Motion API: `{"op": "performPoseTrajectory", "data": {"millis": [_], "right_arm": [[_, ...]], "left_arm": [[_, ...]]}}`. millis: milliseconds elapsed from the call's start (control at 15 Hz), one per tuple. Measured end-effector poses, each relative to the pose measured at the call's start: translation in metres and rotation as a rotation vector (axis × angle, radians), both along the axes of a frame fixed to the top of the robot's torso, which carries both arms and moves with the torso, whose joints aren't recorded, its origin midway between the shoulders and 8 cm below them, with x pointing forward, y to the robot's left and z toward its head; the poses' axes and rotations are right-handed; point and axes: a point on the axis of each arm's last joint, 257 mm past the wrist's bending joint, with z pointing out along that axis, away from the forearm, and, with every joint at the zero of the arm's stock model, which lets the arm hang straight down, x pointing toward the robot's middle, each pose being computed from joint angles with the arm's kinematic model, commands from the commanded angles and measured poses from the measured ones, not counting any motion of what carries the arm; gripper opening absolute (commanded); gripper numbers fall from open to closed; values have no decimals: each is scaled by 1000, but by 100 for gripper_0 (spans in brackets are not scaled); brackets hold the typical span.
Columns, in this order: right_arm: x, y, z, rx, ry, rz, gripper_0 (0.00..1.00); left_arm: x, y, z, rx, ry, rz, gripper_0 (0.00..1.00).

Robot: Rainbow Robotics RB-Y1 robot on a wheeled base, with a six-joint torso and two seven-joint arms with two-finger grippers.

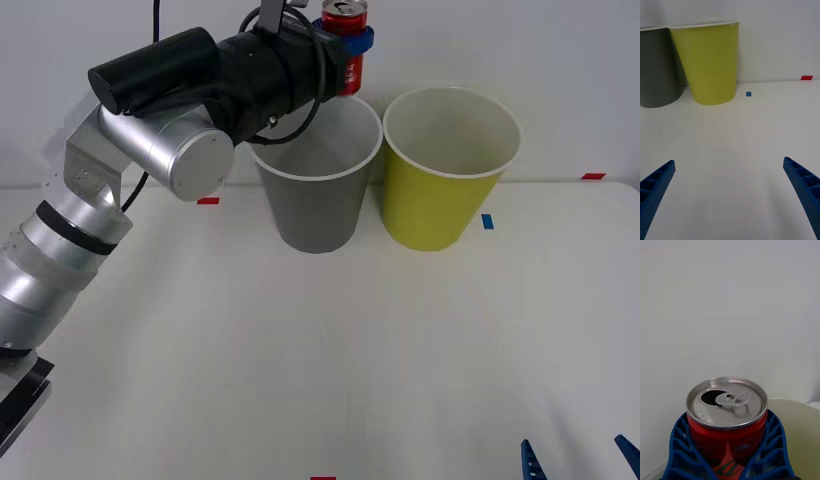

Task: Put cans in the gray bin and PET bottles in the light green bin.

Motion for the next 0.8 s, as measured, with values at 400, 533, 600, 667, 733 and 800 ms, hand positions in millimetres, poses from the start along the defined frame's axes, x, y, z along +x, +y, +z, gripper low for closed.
{"op": "performPoseTrajectory", "data": {"millis": [400, 533, 600, 667, 733, 800], "right_arm": [[0, 0, 0, 0, 0, 0, 100], [0, 0, 0, 0, 0, 0, 100], [0, 0, 0, 0, 0, 0, 100], [0, 0, 0, 0, 0, 0, 100], [0, 0, 0, 0, 0, 0, 100], [0, 0, 0, 0, 0, 0, 100]], "left_arm": [[6, 11, -2, 24, -11, 26, 44], [7, 12, -2, 25, -12, 28, 100], [7, 12, -2, 24, -11, 28, 100], [6, 13, -2, 21, -9, 27, 100], [5, 14, -1, 23, -7, 26, 100], [1, 14, 1, 33, -3, 19, 100]]}}
